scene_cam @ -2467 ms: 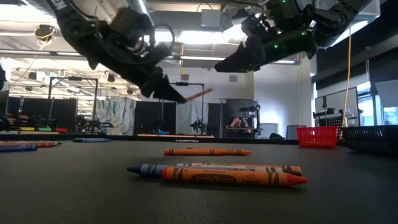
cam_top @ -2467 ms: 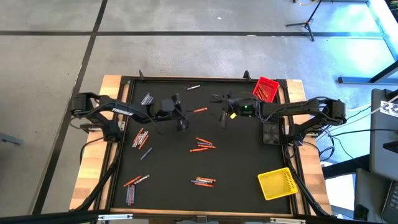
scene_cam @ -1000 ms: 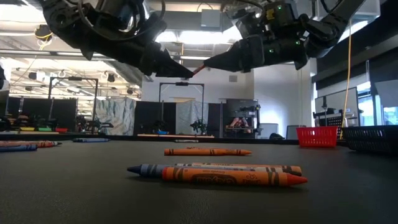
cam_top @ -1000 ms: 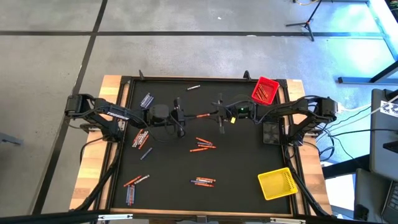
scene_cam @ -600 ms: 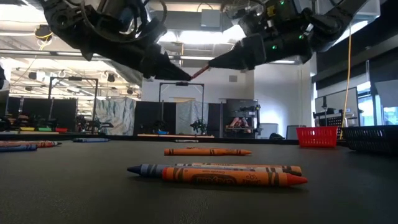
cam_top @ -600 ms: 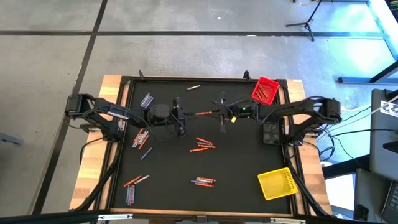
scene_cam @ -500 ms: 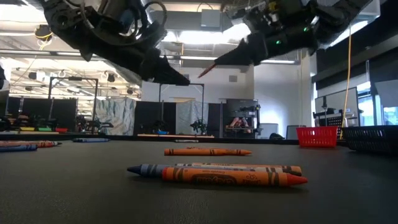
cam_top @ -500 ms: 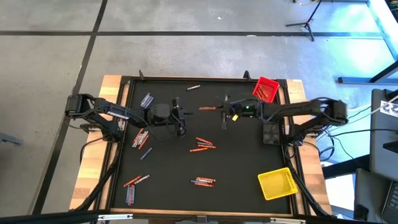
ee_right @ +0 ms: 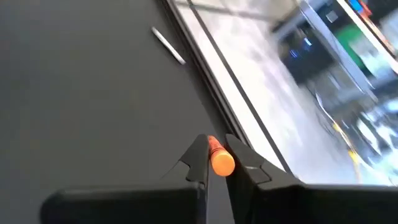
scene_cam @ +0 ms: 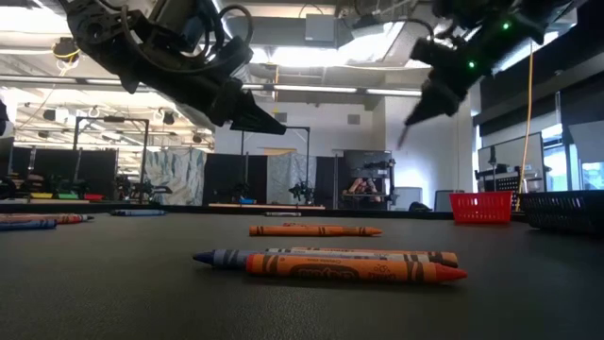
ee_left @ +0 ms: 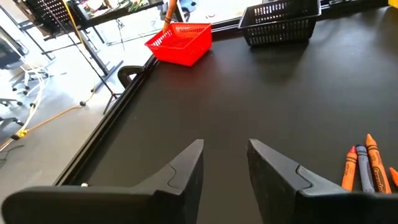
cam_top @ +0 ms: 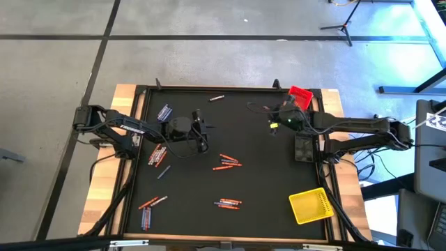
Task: Sort crayons
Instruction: Put the orange crayon into the red bin
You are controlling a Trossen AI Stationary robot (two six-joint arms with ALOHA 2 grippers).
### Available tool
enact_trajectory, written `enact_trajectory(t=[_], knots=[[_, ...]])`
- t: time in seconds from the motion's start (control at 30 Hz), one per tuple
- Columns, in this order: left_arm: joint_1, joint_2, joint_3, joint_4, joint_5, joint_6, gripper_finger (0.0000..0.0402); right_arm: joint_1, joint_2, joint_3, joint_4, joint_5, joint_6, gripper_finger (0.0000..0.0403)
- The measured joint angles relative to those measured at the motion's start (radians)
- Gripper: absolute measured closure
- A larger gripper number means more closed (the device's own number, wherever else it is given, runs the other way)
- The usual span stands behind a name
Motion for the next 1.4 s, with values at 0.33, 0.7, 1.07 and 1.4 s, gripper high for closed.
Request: enact_trajectory(t=[0.33,0.7,1.07,1.4], knots=[[0.0,0.0,0.0,0.0,0.0,0.001,0.0286,-0.27,0.007,-0.001,-0.203,0.018,0.153,0.0384],[0.0,0.0,0.0,0.0,0.0,0.001,0.0286,-0.508,0.087,-0.002,-0.216,-0.063,0.231,0.0381],[0.0,0.0,0.0,0.0,0.0,0.001,0.0286,-0.556,0.232,-0.002,-0.171,-0.051,0.232,0.0357],[0.0,0.0,0.0,0.0,0.0,0.001,0.0286,-0.555,0.257,-0.002,-0.158,-0.037,0.231,0.0287]])
